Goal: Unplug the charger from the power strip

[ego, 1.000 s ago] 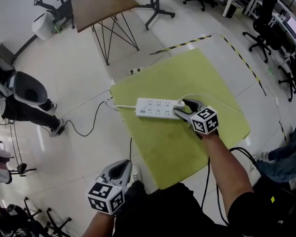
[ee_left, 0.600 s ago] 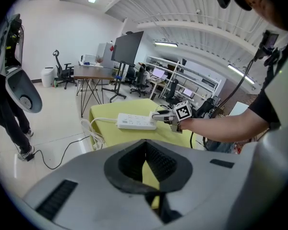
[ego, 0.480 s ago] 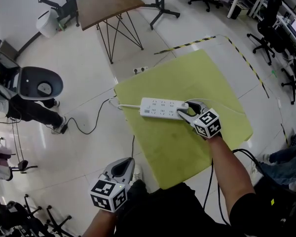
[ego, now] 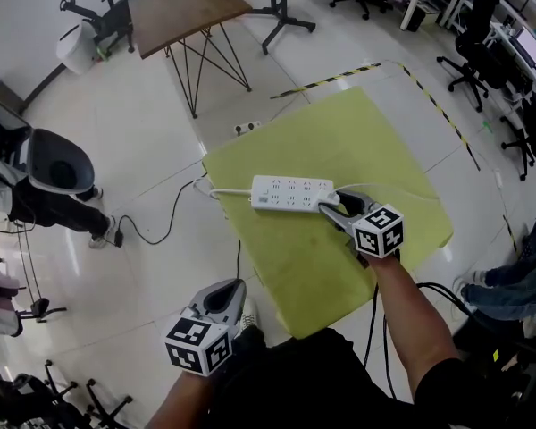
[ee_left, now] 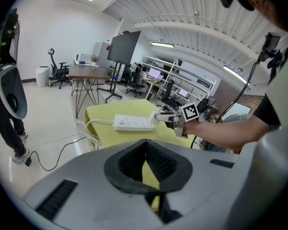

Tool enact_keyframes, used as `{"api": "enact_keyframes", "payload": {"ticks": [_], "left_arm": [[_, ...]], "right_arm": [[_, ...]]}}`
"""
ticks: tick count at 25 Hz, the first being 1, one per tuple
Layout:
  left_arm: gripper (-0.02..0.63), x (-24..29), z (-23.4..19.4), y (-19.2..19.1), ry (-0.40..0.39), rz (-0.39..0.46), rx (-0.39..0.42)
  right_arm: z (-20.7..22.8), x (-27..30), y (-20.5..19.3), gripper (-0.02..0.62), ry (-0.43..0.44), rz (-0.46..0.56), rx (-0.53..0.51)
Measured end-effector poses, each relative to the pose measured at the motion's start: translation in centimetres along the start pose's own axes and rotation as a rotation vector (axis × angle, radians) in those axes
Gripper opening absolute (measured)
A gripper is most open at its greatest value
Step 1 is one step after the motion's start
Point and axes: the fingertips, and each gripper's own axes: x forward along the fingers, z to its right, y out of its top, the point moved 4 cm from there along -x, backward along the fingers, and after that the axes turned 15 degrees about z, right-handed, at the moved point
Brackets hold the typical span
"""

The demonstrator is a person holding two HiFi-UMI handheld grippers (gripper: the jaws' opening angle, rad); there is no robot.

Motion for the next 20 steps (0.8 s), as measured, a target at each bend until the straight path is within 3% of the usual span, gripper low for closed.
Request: {"api": "enact_keyframes", "payload": {"ticks": [7,13,20], "left_arm": [[0.006,0.4,-0.3,0.7,-0.061,0.013,0.008],[0.006,0.3,-0.2,0.5,-0.107,0.008,0.017],[0.006,-0.2,-0.6,1.0,-0.143,0.014,0.036]], "right_arm": [[-6.3,-2.8,-6.5,0.186,0.035,-0.148,0.194],[-9.9,-4.6,-11.8,0.17,0.019,-0.296,0.479],[-10.1,-4.4,-12.6,0.156,-0.089,-0.236,0.607]]}}
